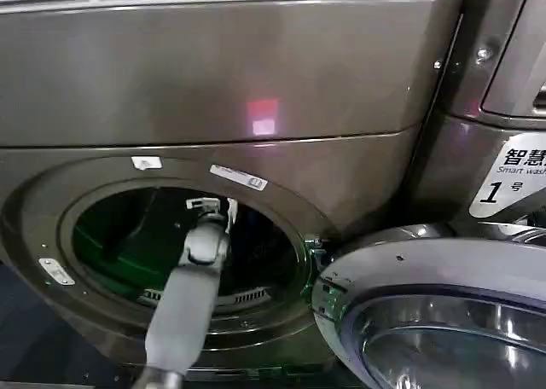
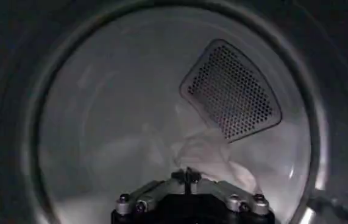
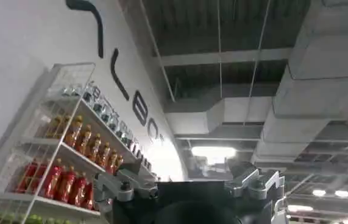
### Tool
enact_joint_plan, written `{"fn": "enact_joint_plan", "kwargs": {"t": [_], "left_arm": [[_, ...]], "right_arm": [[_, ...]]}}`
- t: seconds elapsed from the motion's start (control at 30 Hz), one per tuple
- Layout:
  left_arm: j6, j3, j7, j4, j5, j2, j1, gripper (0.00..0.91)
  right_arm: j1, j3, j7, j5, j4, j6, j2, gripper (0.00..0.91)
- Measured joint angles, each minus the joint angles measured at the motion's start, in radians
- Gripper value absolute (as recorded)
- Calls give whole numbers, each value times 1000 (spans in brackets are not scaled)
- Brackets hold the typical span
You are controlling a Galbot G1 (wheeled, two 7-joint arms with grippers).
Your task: Grasp the clothes from the dryer.
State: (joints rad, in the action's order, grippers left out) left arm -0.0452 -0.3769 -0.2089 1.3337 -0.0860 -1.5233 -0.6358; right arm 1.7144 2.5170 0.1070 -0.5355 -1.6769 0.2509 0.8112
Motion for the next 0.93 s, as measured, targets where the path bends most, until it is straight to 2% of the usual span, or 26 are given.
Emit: {"fn": "enact_joint_plan", "kwargs": {"t": [0.4,0.93], "left_arm": [[-6,-14,-29,18,-14,-2,-16,23],[-21,-11,35,39,-1,27,-28,23]], "right_arm": [[-6,3,3,-10,5,-8,-3,907],[1,11,19,-17,-13,-1,7,907]]}}
